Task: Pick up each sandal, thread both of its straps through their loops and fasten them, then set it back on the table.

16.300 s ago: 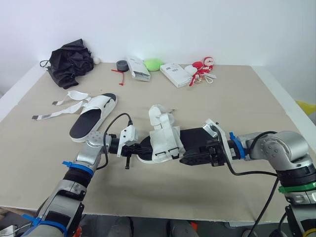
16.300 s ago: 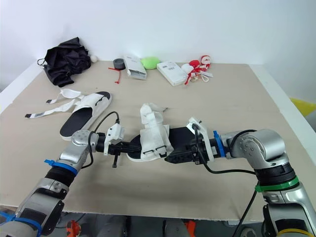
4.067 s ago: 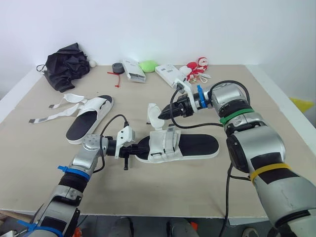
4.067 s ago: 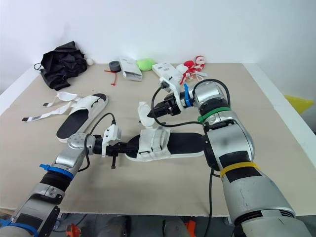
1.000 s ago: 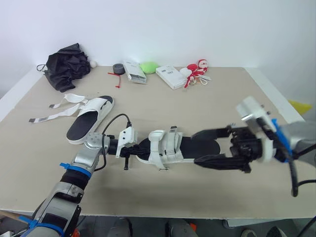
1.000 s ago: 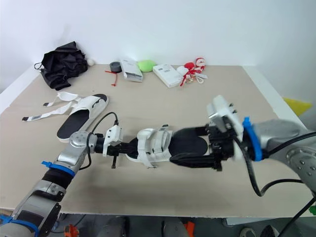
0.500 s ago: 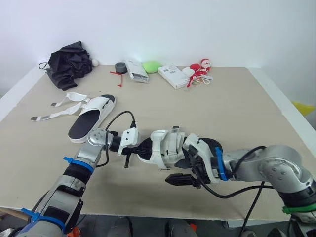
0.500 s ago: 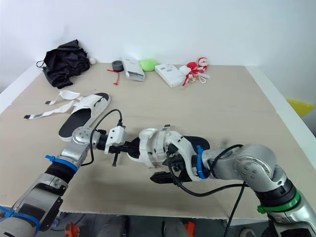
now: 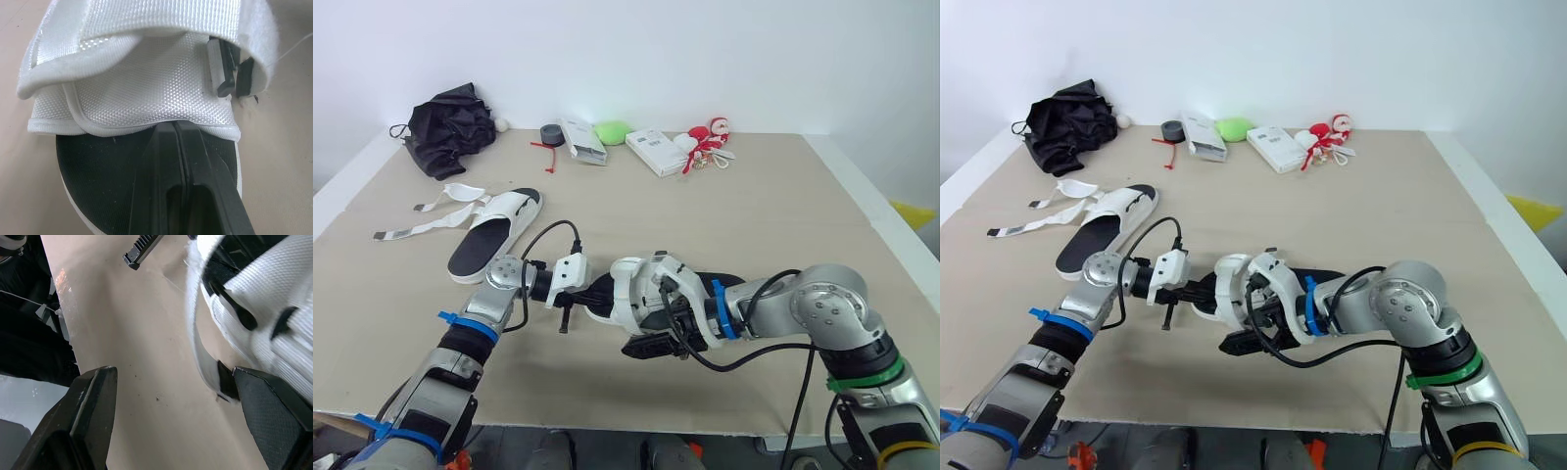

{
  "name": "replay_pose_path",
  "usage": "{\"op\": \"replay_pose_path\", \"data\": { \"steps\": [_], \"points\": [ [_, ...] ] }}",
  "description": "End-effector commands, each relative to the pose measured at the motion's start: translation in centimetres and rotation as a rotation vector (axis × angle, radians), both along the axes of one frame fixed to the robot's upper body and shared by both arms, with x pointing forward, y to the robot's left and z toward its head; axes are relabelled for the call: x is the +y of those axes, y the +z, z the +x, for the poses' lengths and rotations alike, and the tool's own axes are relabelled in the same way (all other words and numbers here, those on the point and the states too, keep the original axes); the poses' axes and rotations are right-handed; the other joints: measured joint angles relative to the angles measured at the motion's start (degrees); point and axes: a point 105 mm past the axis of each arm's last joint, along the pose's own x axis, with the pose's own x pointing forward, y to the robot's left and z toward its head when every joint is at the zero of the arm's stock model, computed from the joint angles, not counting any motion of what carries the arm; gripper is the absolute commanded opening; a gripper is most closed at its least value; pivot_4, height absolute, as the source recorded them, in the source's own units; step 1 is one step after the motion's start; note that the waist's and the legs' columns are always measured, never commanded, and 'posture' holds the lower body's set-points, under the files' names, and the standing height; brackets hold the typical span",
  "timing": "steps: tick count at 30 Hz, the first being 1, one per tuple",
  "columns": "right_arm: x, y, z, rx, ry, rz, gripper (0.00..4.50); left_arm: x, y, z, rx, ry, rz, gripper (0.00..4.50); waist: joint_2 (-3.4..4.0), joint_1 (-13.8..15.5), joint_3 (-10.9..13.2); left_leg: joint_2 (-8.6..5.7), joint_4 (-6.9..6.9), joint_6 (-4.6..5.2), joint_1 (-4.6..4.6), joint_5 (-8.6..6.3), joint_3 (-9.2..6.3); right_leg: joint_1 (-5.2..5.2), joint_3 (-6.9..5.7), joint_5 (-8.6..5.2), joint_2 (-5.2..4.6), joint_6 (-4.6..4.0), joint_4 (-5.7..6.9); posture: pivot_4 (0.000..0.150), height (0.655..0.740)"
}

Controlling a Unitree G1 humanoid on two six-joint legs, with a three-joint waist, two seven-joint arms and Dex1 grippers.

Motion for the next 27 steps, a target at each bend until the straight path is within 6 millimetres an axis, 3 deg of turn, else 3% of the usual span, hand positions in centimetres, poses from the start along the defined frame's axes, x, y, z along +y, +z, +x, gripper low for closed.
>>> {"op": "replay_pose_path", "data": {
  "steps": [1, 4, 9, 11, 15, 20, 23, 27],
  "points": [
    [0.1, 0.8, 1.3, -0.055, -0.036, -0.008, 3.82, 1.4, -6.8, -2.8, 0.235, 0.0, 0.205, 0.0, 0.0, 0.0, 0.0, 0.0, 0.0, 0.0, 0.0, 0.0, 0.0, 0.0, 0.0, 0.0, 0.0, 0.0, 0.0, 0.15, 0.738],
    [0.3, 0.5, 1.8, -0.05, -0.046, -0.02, 2.83, 1.2, -6.8, -2.7, 0.237, 0.003, 0.198, 0.0, 0.01, 0.0, 0.0, -0.01, 0.0, 0.01, 0.0, 0.01, 0.0, 0.0, 0.0, 0.01, 0.0, 0.01, 0.0, 0.15, 0.738],
    [0.2, 0.3, 2.0, -0.049, -0.052, -0.021, 0.52, 1.1, -6.7, -2.6, 0.239, 0.006, 0.194, 0.0, 0.01, 0.0, 0.0, -0.04, 0.0, 0.01, -0.02, 0.0, 0.0, 0.0, 0.0, 0.04, -0.02, 0.08, 0.0, 0.15, 0.738],
    [0.1, 0.3, 1.9, -0.047, -0.048, -0.02, 0.12, 1.1, -6.8, -2.7, 0.241, 0.007, 0.193, 0.0, 0.01, 0.0, 0.0, -0.04, 0.0, 0.01, -0.02, 0.0, 0.0, 0.0, 0.0, 0.13, -0.02, 0.25, 0.0, 0.15, 0.738],
    [0.1, 1.2, 1.3, -0.012, -0.018, 0.048, 0.12, 1.0, -6.9, -2.7, 0.245, 0.009, 0.19, 0.0, 0.01, 0.1, 0.0, -0.07, 0.0, 0.01, -0.02, 0.0, -0.02, -0.03, -0.01, 0.11, -0.05, 0.26, 0.0, 0.15, 0.738],
    [0.7, 6.9, 0.2, 0.077, 0.12, 0.355, 0.12, 0.7, -7.0, -2.6, 0.246, 0.01, 0.188, 0.0, 0.05, 0.4, 0.0, -0.09, 0.0, 0.01, -0.15, 0.01, -0.05, -0.03, -0.03, 0.13, -0.06, 0.32, 0.0, 0.15, 0.738],
    [0.5, 8.7, 1.4, 0.069, 0.096, 0.384, 0.12, 0.5, -7.0, -2.4, 0.246, 0.01, 0.185, 0.0, 0.04, 0.7, 0.0, -0.09, 0.02, 0.03, -0.14, 0.02, -0.06, -0.03, -0.06, 0.11, -0.06, 0.3, -0.02, 0.15, 0.738],
    [0.4, 8.2, 4.8, 0.073, -0.065, 0.307, 0.12, 0.3, -7.0, -2.3, 0.245, 0.008, 0.184, 0.0, 0.08, 0.9, 0.0, -0.1, 0.02, 0.06, -0.14, 0.04, -0.05, -0.09, -0.07, -0.06, -0.1, 0.0, -0.06, 0.15, 0.738]
  ]
}}
